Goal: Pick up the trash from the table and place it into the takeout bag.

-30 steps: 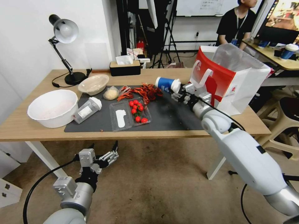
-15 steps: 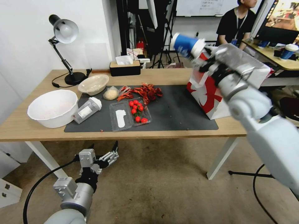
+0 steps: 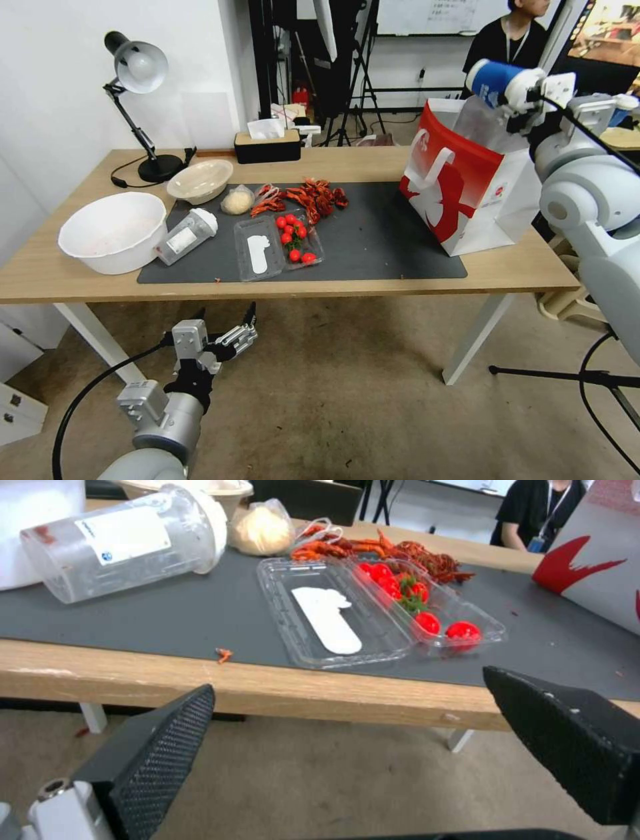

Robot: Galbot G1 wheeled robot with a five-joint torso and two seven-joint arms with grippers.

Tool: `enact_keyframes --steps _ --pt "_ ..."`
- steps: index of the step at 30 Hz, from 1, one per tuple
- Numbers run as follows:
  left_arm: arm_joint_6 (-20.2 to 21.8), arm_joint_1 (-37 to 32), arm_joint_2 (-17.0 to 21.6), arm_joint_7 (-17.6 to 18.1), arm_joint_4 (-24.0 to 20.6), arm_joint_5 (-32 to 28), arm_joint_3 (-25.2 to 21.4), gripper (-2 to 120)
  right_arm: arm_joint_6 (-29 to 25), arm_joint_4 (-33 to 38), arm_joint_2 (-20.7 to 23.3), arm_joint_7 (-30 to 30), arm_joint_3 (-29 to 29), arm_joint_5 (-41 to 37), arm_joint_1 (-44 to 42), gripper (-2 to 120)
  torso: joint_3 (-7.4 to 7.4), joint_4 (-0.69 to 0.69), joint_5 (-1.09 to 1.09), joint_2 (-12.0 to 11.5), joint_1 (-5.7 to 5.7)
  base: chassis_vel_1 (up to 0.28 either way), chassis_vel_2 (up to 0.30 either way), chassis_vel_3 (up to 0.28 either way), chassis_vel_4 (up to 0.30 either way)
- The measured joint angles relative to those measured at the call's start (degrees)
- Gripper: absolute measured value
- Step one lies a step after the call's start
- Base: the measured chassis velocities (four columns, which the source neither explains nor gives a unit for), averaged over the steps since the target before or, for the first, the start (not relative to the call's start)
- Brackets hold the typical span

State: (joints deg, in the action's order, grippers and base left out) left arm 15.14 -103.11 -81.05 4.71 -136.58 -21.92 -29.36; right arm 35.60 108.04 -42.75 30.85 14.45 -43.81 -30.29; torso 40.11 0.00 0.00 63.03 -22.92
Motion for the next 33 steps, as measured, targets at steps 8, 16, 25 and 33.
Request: enact_keyframes --steps 8,16,25,33 --pt "0.03 0.06 0.12 -0.02 0.01 0.01 0.00 100 1.04 -1.81 -1.06 0.83 0.00 -0.13 -0.65 76 0.00 0.00 -0.01 0.00 0.00 0.000 0.000 0.000 0.000" --pt "0.04 0.17 0.01 -0.07 0.16 0.04 0.01 100 0.63 -3.11 -1.81 0.49 -0.75 0.25 -0.24 99 0.00 0.00 -0.01 0.00 0.00 0.000 0.000 0.000 0.000" --pt "0.01 0.31 0.05 -0.15 0.18 0.02 -0.31 100 -2.61 -2.27 -2.37 -0.48 -0.91 0.04 -0.22 100 0.00 0.00 -0.01 0.00 0.00 0.000 0.000 0.000 0.000" --pt "-0.02 0.40 -0.03 -0.20 -0.07 -0.09 -0.35 100 -9.20 0.34 -2.13 -1.38 -0.50 -1.72 -1.41 100 0.00 0.00 -0.01 0.00 0.00 0.000 0.000 0.000 0.000"
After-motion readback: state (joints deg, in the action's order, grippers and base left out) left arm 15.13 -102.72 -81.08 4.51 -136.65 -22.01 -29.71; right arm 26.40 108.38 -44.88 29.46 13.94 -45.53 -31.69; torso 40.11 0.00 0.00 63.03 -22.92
